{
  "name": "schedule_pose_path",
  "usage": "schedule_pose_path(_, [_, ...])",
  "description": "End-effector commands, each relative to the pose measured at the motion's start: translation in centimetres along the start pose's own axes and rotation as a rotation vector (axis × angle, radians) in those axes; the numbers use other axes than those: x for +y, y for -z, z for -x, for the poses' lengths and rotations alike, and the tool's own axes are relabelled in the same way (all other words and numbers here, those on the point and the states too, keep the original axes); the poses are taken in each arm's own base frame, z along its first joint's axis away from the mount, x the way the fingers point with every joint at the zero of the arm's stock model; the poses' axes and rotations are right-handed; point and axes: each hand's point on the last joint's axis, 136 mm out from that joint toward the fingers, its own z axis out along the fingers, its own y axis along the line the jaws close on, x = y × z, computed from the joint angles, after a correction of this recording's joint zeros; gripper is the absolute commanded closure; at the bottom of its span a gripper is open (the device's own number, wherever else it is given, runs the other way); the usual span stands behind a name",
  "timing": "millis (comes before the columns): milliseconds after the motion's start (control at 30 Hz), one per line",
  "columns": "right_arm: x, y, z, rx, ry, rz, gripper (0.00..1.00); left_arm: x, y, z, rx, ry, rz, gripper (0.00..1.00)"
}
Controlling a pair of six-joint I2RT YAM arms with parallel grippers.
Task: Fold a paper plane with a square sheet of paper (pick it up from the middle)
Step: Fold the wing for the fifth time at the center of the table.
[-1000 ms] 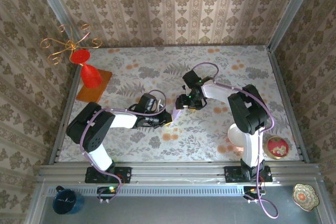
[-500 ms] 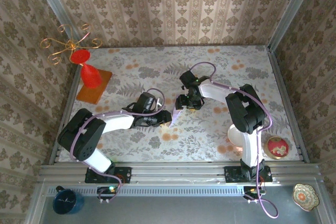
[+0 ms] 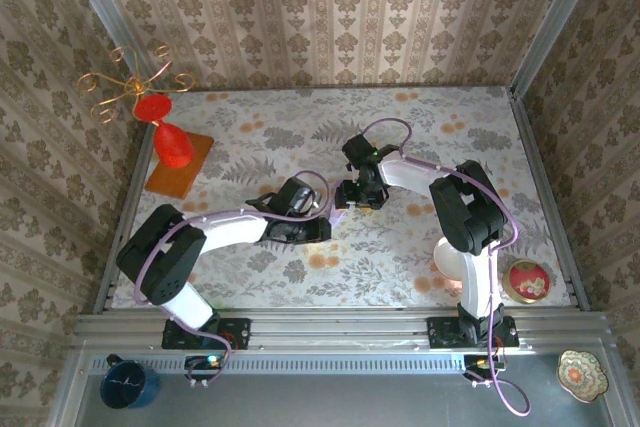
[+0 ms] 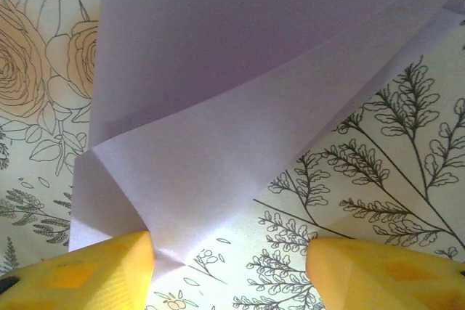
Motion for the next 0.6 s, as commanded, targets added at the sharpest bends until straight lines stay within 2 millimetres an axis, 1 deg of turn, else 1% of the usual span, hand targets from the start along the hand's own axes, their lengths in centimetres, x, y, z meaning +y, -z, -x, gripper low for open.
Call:
schedule_pose_path(0, [-4.7,-5.4,-1.6,0.058,-0.022,-0.166,0.36,0.0,-0.1,0.1,0.012,-0.056,0.028,0.72])
schedule_pose_path(133, [-4.6,-5.5,-1.6,0.061,-0.024,-0.165,0.37,-0.4,-0.1,0.5,0.007,-0.131,0.038,0.75])
schedule_pose_path(367, [-4.6,-5.5,-1.6,0.067,-0.026,-0.166,0.38,-0.9,-0.5,1.4,-0.006,-0.266,0.068,0.76])
schedule_pose_path(567, [-4.6,-5.6,-1.7,0.072,-0.026,-0.165,0.39,-0.2,-1.0,1.3,0.006,-0.312,0.108,0.77])
